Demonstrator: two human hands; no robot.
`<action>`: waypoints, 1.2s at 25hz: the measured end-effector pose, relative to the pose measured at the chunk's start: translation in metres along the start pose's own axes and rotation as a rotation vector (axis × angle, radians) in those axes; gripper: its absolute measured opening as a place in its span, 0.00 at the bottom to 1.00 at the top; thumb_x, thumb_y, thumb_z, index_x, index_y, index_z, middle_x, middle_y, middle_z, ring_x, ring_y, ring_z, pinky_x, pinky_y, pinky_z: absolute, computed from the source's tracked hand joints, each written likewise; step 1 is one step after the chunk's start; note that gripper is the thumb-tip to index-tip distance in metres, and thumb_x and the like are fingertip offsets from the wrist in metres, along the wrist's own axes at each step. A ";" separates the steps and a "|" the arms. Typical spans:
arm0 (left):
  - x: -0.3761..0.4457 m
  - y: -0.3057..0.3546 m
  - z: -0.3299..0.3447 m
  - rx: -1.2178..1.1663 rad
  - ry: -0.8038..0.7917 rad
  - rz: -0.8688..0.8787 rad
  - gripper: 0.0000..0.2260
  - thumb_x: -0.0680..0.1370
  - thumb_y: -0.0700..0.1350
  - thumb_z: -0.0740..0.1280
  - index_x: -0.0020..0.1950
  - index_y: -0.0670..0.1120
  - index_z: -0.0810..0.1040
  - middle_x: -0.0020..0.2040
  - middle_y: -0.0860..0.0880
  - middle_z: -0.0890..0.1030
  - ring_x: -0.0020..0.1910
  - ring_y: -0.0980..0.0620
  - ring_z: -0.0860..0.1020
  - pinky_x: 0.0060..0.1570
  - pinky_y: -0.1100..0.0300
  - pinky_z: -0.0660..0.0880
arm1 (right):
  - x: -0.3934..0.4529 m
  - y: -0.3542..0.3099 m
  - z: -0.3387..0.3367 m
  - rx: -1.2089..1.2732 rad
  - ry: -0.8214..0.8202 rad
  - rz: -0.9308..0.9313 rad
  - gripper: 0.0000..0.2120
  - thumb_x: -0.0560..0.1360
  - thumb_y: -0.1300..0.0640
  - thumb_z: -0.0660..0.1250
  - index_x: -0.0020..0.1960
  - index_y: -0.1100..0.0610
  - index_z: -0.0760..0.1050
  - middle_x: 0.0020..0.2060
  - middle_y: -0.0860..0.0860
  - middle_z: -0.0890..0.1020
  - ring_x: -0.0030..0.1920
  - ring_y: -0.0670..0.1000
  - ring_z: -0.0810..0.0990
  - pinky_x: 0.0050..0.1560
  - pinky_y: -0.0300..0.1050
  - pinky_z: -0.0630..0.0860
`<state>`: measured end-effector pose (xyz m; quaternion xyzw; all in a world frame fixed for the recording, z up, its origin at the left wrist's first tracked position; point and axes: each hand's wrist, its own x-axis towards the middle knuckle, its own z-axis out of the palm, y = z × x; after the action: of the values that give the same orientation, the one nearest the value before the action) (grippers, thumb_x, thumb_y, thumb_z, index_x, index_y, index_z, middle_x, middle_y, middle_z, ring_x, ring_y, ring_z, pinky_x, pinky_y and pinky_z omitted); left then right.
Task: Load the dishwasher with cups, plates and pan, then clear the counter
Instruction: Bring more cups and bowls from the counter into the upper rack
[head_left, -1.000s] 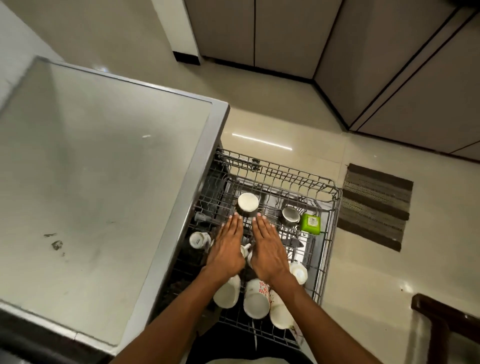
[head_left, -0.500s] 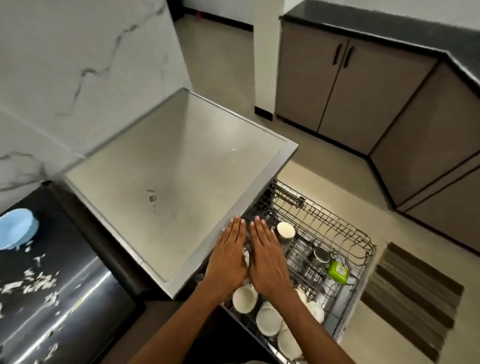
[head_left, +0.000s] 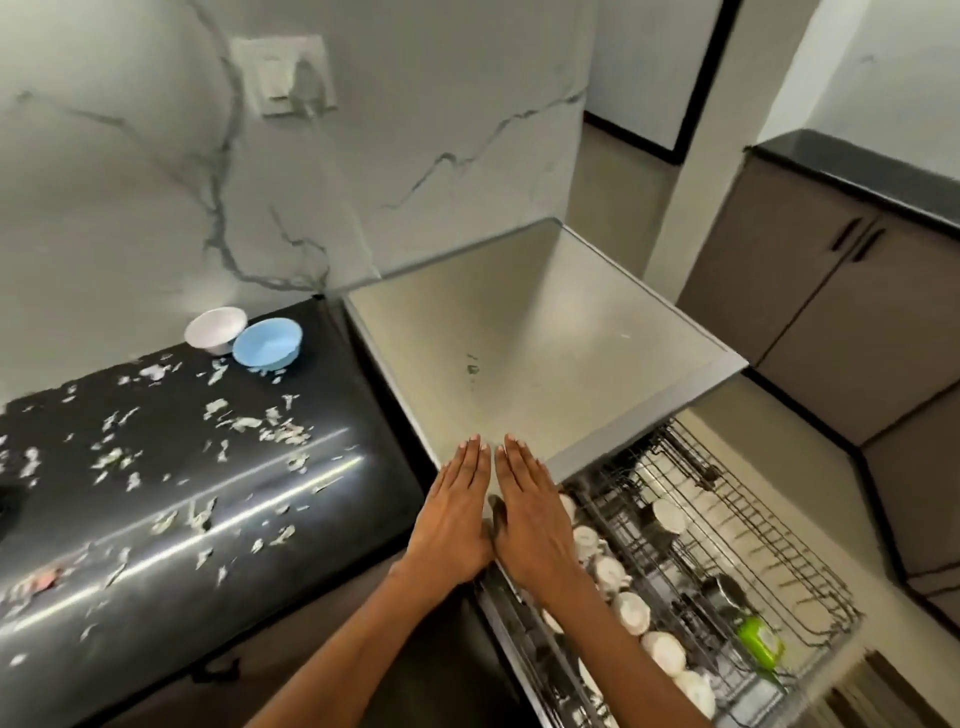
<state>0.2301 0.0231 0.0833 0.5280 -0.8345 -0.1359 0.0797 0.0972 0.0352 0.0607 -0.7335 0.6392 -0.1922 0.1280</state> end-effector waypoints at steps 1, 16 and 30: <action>-0.016 -0.013 -0.006 -0.009 0.010 -0.016 0.34 0.77 0.51 0.49 0.79 0.47 0.37 0.80 0.47 0.38 0.79 0.51 0.37 0.79 0.55 0.40 | 0.000 -0.019 0.005 0.000 -0.032 -0.034 0.31 0.81 0.52 0.48 0.82 0.58 0.49 0.81 0.51 0.48 0.80 0.47 0.43 0.81 0.49 0.46; -0.212 -0.177 -0.057 -0.112 0.250 -0.426 0.34 0.80 0.47 0.55 0.80 0.47 0.38 0.80 0.48 0.37 0.79 0.54 0.36 0.77 0.57 0.36 | -0.015 -0.247 0.096 0.002 -0.239 -0.473 0.31 0.84 0.52 0.56 0.82 0.57 0.48 0.81 0.51 0.48 0.81 0.48 0.43 0.81 0.50 0.46; -0.121 -0.308 -0.090 -0.148 0.284 -0.542 0.36 0.79 0.46 0.58 0.81 0.45 0.41 0.79 0.50 0.37 0.79 0.54 0.37 0.78 0.58 0.37 | 0.148 -0.302 0.153 0.026 -0.280 -0.559 0.31 0.83 0.54 0.56 0.82 0.56 0.47 0.81 0.49 0.45 0.81 0.48 0.42 0.81 0.47 0.41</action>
<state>0.5720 -0.0059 0.0742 0.7377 -0.6318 -0.1374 0.1943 0.4494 -0.0743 0.0724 -0.8985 0.3864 -0.1250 0.1664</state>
